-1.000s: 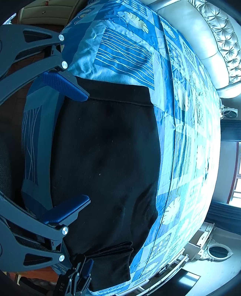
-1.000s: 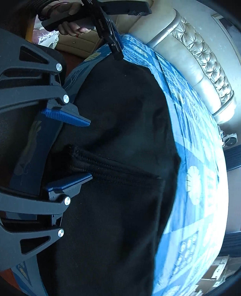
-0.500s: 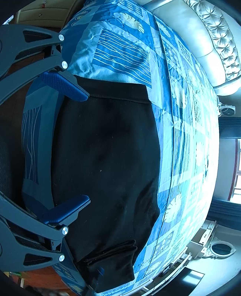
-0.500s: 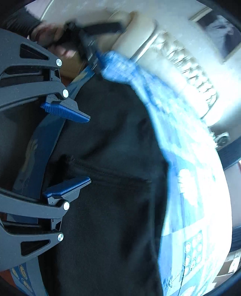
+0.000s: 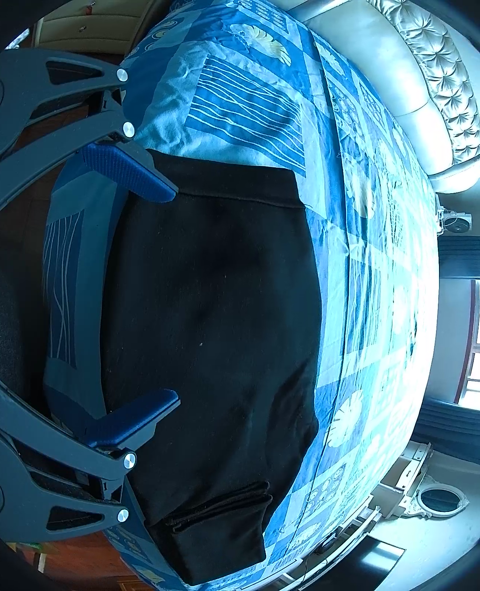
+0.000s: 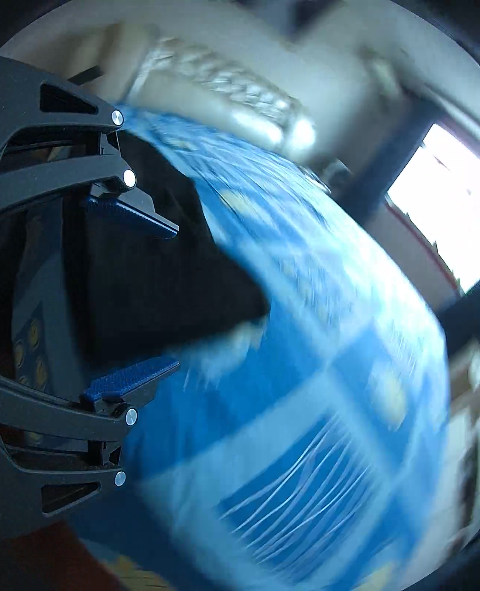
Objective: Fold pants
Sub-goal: 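Grasp the pants leg end with the right gripper and lift it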
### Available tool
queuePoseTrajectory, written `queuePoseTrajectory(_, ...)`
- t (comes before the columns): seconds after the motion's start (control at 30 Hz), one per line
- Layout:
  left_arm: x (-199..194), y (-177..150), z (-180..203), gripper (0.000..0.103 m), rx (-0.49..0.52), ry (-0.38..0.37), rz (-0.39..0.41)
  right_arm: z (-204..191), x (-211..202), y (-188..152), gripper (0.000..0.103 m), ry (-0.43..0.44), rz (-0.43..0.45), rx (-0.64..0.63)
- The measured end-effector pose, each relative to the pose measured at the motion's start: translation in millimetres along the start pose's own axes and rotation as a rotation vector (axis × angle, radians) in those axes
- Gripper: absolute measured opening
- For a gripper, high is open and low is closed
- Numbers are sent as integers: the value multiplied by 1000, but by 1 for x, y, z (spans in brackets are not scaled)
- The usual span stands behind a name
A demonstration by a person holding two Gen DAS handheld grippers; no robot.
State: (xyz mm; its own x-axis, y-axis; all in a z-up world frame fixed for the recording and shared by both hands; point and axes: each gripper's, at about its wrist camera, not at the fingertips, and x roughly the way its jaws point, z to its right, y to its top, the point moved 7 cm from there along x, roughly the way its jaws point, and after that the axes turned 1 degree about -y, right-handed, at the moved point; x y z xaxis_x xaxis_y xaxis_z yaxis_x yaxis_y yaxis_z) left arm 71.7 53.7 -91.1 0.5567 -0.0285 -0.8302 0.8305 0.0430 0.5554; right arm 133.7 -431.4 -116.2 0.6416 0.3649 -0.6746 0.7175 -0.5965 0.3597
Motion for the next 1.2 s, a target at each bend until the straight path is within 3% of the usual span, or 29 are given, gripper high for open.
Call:
queuePoseTrajectory(0.07, 1, 0, 0, 101, 0, -1, -3, 19, 5, -8, 66, 62, -43, 77)
queuePoseTrajectory(0.27, 3, -1, 3, 101, 14, 0, -4, 27, 21, -19, 64, 183, -118, 155)
queuePoseTrajectory(0.33, 3, -1, 3, 101, 12, -1, -6, 23, 27, -22, 41, 185, -141, 137)
queuePoseTrajectory(0.37, 4, -1, 3, 101, 10, -2, -8, 24, 30, -24, 36, 150, -150, 117)
queuePoseTrajectory(0.43, 5, -2, 2, 101, 7, -2, -10, 25, 33, -29, 28, 98, -161, 81)
queuePoseTrajectory(0.5, 6, -2, 2, 101, 5, -3, -14, 25, 36, -32, 27, 82, -157, 70)
queuePoseTrajectory(0.77, 5, -2, 2, 101, 9, -3, -13, 23, 22, -10, 36, 157, -164, 105)
queuePoseTrajectory(0.83, 4, -2, 3, 101, 7, -6, -8, 19, 16, 6, 50, 169, -123, 99)
queuePoseTrajectory(0.87, 3, -2, 3, 101, 3, -11, -7, 18, 17, 13, 52, 164, -109, 99)
queuePoseTrajectory(1.2, 4, -4, 9, 101, 21, -14, -15, 4, 83, 59, 52, 159, -131, 153)
